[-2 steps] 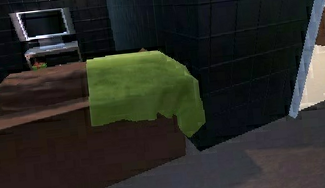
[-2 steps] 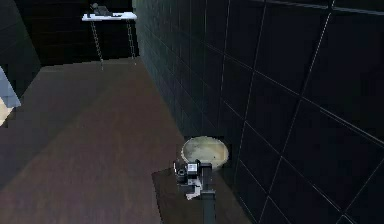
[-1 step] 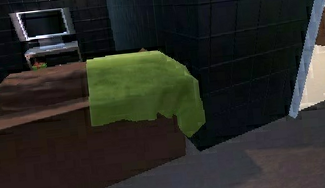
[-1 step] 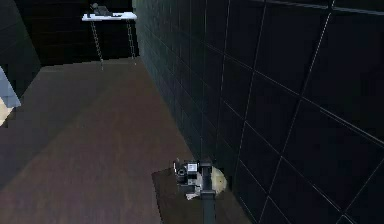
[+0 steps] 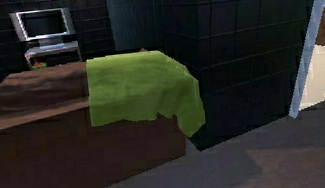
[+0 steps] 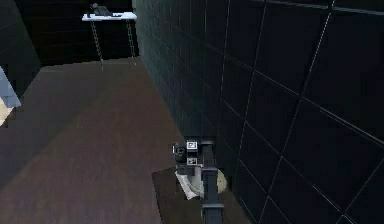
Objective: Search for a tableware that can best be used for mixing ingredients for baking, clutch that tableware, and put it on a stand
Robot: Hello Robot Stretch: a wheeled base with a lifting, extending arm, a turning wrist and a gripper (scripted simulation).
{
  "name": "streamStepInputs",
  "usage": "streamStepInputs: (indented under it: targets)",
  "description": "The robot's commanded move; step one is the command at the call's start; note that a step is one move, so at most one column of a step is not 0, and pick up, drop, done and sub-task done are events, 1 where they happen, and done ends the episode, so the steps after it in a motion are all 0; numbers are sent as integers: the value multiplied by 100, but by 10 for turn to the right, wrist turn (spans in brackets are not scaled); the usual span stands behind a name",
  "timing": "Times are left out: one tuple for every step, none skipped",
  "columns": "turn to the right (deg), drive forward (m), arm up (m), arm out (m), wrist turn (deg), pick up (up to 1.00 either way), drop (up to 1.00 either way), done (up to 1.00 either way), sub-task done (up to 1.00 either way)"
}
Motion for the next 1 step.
streamStepInputs:
  targets:
    - [0,0,0,-8,0,0,0,0,0]
